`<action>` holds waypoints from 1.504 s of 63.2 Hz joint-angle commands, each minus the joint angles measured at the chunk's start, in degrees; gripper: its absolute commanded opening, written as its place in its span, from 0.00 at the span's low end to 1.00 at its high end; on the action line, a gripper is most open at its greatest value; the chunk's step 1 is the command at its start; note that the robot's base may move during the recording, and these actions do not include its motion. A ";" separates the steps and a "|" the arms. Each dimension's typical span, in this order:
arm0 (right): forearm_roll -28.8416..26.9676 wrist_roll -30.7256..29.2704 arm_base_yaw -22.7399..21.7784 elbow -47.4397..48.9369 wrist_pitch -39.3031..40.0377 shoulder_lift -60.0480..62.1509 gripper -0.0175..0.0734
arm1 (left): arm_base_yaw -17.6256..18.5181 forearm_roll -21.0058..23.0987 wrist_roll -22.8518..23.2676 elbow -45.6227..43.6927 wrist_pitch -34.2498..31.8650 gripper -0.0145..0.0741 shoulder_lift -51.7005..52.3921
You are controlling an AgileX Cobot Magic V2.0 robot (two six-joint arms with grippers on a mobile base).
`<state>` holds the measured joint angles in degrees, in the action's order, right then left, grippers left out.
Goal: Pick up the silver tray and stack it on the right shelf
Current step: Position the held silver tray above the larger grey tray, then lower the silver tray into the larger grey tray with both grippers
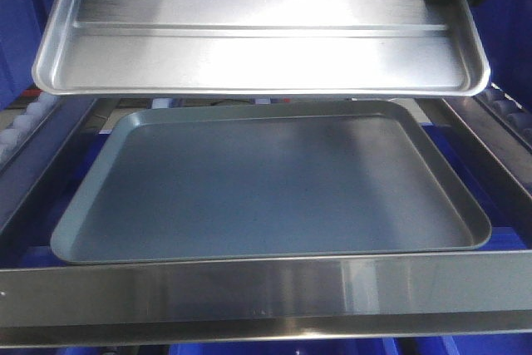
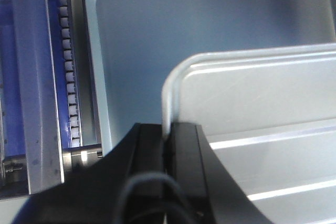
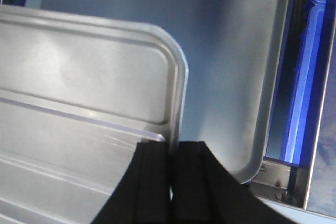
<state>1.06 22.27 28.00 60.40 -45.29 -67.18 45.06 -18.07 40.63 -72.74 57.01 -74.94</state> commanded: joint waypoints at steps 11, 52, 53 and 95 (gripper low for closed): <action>3.33 -0.85 -0.44 1.99 1.37 1.48 0.25 | -0.11 -4.34 -0.06 -1.75 1.09 0.05 1.92; 3.33 -0.85 -0.44 1.99 1.61 1.48 0.25 | -0.11 -4.34 -0.06 -1.75 0.97 0.05 1.92; 3.33 -0.85 -0.44 1.99 1.61 1.48 0.25 | -0.11 -4.34 -0.06 -1.75 0.97 0.05 1.92; 3.38 -4.24 -0.90 7.03 -2.36 -2.32 0.25 | -1.47 -4.60 -0.17 -1.75 -5.75 0.05 0.00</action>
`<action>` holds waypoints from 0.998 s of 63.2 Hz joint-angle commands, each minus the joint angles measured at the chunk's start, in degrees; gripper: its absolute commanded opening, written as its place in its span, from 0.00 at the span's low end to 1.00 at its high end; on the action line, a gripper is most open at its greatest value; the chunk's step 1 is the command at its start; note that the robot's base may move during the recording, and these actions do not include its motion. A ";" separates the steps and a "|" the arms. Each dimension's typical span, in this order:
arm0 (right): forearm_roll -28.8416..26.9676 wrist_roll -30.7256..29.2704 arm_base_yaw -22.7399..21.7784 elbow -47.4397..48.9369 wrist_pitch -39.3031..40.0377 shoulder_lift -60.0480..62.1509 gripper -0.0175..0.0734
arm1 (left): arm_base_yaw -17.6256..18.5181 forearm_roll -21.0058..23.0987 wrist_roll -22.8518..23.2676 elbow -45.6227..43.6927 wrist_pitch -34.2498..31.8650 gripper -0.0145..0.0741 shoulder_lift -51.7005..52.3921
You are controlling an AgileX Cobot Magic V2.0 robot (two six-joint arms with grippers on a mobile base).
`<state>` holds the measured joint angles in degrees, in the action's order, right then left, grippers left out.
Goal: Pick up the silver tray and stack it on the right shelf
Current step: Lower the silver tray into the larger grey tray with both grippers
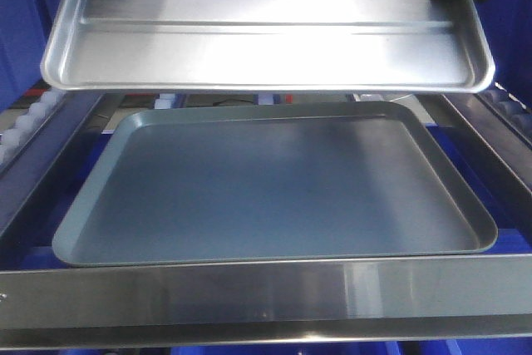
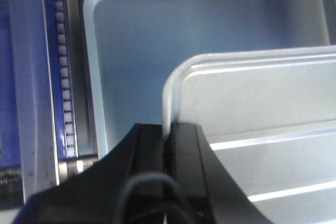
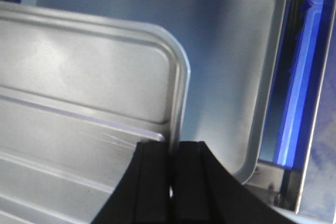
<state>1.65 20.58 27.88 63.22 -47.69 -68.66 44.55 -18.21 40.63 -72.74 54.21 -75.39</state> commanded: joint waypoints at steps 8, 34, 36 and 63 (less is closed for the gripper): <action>2.79 -3.27 -2.61 8.72 -2.44 -6.29 0.25 | -2.69 -4.58 -0.17 -1.75 -3.76 0.05 -3.86; 3.12 -5.53 -6.77 12.77 -0.20 -23.70 0.25 | -10.05 -3.37 -0.17 -1.75 -11.34 0.05 -19.40; 3.54 -5.57 -6.77 12.77 -0.06 -25.12 0.25 | -10.05 -3.26 -0.17 -1.75 -11.60 0.05 -20.94; 4.31 -5.65 -6.77 12.77 1.05 -29.40 0.29 | -10.57 -2.43 -1.16 -1.75 -11.73 0.05 -27.20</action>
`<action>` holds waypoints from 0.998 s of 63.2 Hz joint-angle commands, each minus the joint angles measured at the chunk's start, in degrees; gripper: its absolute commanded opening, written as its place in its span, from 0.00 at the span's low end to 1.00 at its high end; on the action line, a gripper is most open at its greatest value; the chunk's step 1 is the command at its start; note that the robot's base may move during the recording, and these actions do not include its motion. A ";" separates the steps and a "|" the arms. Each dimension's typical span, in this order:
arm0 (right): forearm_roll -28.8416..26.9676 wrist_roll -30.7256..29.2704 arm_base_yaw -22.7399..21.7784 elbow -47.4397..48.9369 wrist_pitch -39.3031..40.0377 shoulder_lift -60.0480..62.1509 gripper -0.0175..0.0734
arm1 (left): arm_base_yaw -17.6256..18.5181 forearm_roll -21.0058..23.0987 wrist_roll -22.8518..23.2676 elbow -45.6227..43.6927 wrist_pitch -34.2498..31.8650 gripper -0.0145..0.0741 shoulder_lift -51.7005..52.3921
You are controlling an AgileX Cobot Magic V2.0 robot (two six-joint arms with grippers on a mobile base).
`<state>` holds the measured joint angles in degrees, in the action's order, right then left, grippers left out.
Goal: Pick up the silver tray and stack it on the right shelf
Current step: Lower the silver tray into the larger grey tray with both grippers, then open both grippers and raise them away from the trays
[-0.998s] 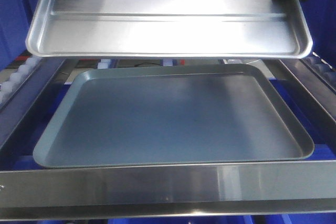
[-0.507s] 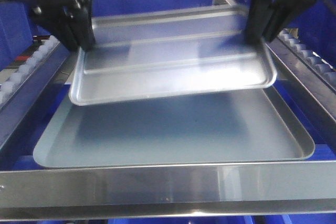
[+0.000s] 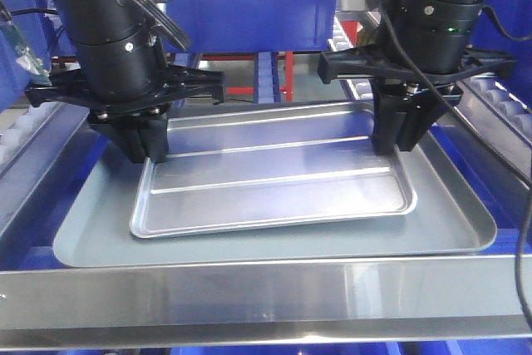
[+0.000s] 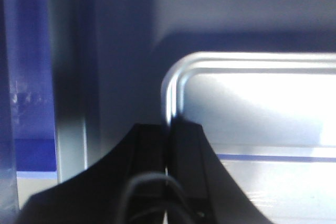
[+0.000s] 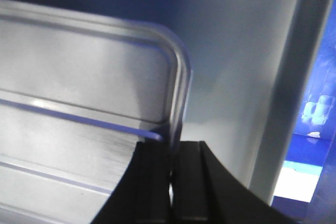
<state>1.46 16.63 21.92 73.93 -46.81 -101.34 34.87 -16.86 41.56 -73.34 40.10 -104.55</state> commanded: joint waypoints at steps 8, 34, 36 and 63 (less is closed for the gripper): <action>4.65 -1.69 -0.81 2.06 0.11 3.34 0.48 | -1.27 -0.60 -6.37 -2.11 2.49 0.05 1.96; 4.81 -1.69 -0.81 2.06 -0.87 4.72 0.84 | -2.08 3.52 -8.61 -4.54 2.99 0.57 1.96; 4.81 -1.69 -0.81 2.06 -0.55 5.42 0.84 | -2.08 3.52 -8.61 -4.54 2.99 0.63 1.96; 4.81 -1.69 -0.62 1.24 -1.66 17.58 0.58 | -1.81 4.31 -11.68 -6.22 13.45 0.63 9.56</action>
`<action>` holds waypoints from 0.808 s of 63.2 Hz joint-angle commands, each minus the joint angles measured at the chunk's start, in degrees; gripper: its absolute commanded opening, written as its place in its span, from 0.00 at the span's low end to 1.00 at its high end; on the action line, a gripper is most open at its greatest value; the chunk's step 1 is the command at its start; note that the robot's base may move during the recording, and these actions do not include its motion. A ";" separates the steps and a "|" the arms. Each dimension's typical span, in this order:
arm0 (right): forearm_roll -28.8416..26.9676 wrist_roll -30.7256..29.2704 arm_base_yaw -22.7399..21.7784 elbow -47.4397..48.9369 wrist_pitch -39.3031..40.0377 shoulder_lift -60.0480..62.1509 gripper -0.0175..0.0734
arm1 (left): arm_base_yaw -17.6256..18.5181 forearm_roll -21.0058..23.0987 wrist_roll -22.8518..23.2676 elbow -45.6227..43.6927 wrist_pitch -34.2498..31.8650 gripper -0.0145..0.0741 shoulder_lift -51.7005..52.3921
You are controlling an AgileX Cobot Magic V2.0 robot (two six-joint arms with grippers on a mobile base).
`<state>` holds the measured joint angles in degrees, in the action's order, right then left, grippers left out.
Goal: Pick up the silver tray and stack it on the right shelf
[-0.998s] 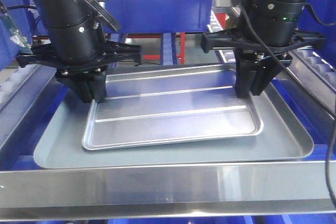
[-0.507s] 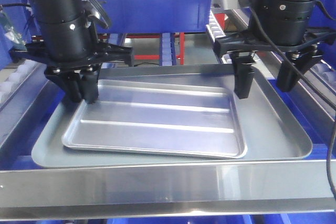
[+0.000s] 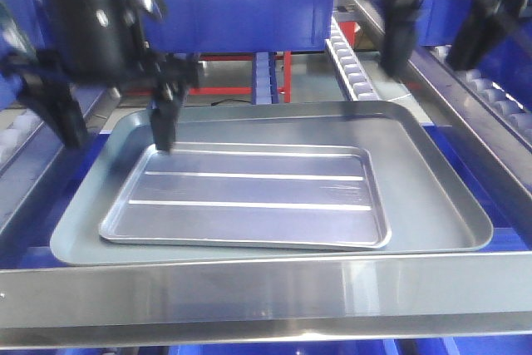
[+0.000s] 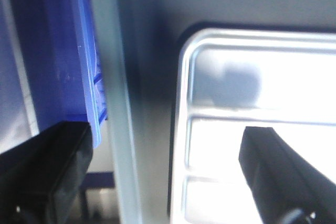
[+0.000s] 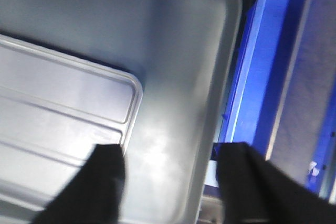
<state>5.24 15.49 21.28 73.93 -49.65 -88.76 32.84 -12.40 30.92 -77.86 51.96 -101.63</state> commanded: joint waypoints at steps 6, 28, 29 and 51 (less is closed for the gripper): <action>1.03 -0.55 0.01 -1.07 1.70 8.24 0.47 | 1.19 -0.28 -2.73 -0.23 2.66 0.53 11.51; 1.94 -0.55 0.01 -21.84 12.04 24.64 0.25 | 7.98 -3.71 -2.66 23.06 -8.01 0.06 34.64; 1.94 -0.55 0.01 -22.78 12.52 25.37 0.25 | 8.16 -3.71 -2.66 24.08 -9.05 0.06 35.55; 1.94 -2.99 0.01 -42.74 22.37 45.58 0.25 | 11.26 -4.87 -2.66 44.47 -24.11 0.05 59.23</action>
<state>6.08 14.09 21.28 32.37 -32.72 -47.54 43.08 -15.94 28.18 -34.97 34.25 -47.48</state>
